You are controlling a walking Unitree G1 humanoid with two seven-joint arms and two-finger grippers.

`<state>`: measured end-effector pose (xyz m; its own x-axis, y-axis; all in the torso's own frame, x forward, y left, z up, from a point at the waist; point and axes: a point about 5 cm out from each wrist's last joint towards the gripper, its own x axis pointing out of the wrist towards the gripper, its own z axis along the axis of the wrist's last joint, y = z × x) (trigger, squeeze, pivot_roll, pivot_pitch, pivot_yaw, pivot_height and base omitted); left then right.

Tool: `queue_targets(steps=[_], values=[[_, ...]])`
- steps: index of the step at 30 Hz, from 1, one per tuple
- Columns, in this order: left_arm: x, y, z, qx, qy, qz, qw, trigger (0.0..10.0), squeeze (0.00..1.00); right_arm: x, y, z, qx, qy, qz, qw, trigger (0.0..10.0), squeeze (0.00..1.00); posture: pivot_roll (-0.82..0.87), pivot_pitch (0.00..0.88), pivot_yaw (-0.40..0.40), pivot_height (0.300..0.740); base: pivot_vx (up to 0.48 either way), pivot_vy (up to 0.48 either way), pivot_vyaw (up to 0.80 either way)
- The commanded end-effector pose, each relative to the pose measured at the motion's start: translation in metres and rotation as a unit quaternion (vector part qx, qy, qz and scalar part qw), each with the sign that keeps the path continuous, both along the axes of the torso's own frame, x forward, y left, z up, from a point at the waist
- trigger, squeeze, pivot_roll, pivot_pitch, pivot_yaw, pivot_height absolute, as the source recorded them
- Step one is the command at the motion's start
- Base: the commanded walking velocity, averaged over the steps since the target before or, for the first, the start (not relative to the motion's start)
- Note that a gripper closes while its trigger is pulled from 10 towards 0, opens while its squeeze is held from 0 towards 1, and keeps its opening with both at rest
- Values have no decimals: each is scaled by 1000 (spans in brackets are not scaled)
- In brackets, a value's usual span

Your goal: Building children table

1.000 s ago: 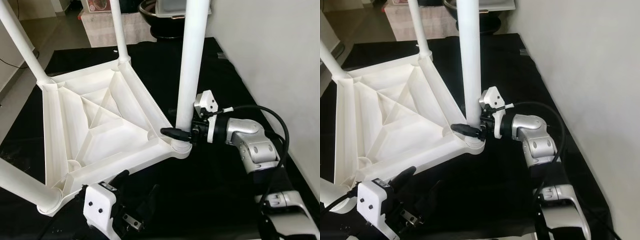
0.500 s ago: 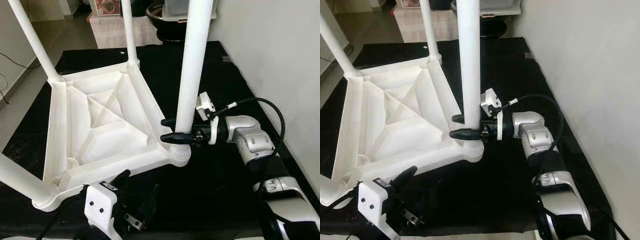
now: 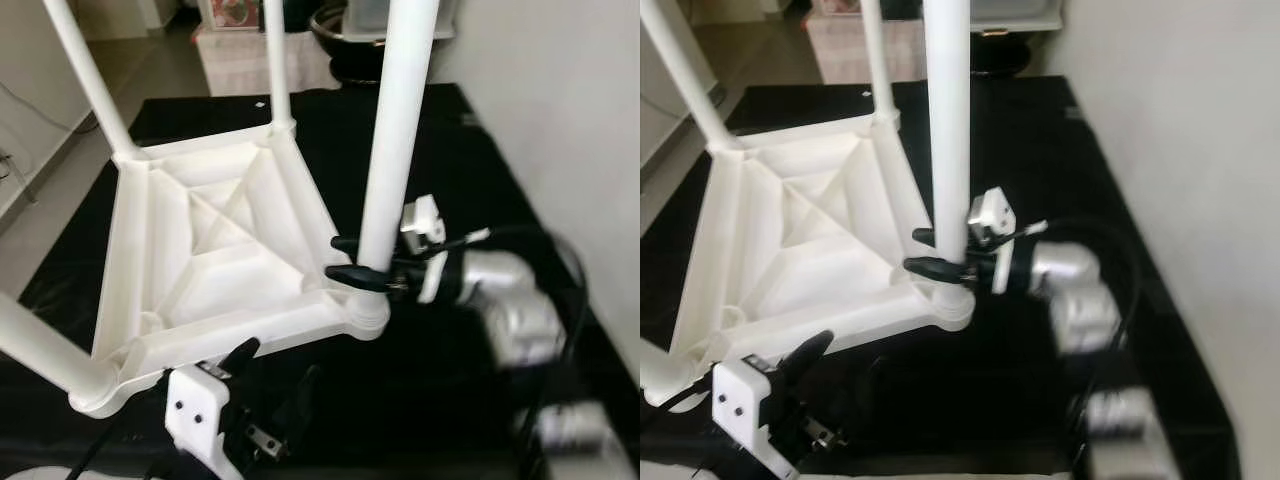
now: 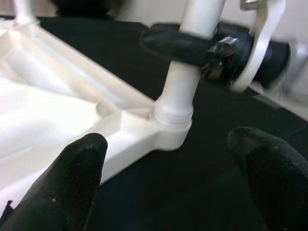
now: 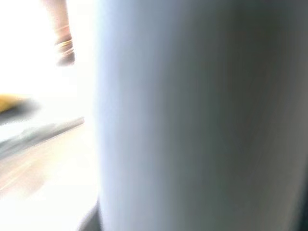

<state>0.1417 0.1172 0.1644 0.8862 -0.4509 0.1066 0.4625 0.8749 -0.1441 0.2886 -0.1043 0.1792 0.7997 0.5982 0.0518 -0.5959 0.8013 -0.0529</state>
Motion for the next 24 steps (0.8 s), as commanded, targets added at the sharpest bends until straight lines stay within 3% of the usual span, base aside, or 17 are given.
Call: queue_targets(steps=[1, 5, 6, 8, 9, 10, 11, 12, 13, 16, 17, 21, 24], values=[[-1, 2, -3, -1, 10, 0, 1000, 10000, 0, -6, -18, -21, -45, 64, -110, 991, 0, 0, 11, 154, 27, 740, 0, 0, 0], [0, 2, -4, 0, 11, -5, 1000, 10000, 0, -1, -14, -17, -51, 45, -95, 993, 0, 0, 6, 144, 35, 740, 0, 0, 0], [1, 1, -5, 1, 12, -12, 1000, 10000, 0, 9, -15, -14, -41, 45, -89, 994, 0, 0, 10, 137, 38, 740, 0, 0, 0], [2, 1, -5, 1, 12, -14, 1000, 10000, 0, 13, -13, -10, -35, 42, -86, 995, 0, 0, 10, 137, 39, 740, 0, 0, 0], [2, 1, -5, 1, 11, -14, 1000, 10000, 0, 15, -7, -4, -21, 42, -66, 997, 1882, 0, 8, 137, 40, 740, 0, 0, 0], [2, 1, -5, 1, 11, -14, 1000, 10000, 0, 15, -7, -4, -21, 42, -66, 997, 1882, 0, 8, 137, 40, 740, 0, 0, 0], [2, 2, -5, 0, 11, -13, 1000, 10000, 0, 15, -1, 2, -10, 41, -51, 998, 8902, 0, 8, 136, 39, 740, 0, 0, 0], [3, 2, -4, -1, 10, -12, 1000, 10000, 0, 13, 10, 8, 6, 45, 0, 999, 10000, 0, 9, 136, 38, 740, 0, 0, 0], [3, 2, -4, -1, 9, -12, 1000, 10000, 0, 7, 23, 16, 21, 49, 67, 996, 10000, 0, 9, 133, 35, 740, 0, 0, 0], [3, 2, -4, -1, 9, -12, 1000, 10000, 0, 3, 29, 21, 24, 48, 108, 993, 10000, 0, 9, 133, 35, 740, 0, 0, 0], [4, 1, -4, -2, 9, -13, 1000, 10000, 0, 1, 29, 29, 10, 38, 188, 981, 10000, 1000, 13, 132, 31, 740, 0, 0, 0], [4, 0, -4, -3, 8, -15, 1000, 10000, 0, 4, 26, 35, -12, 13, 245, 969, 10000, 1000, 16, 132, 31, 740, 0, 0, 0], [4, 0, -3, -3, 7, -13, 1000, 10000, 0, 16, 15, 43, -45, -7, 300, 953, 10000, 1000, 18, 132, 32, 740, 0, 0, 0]])
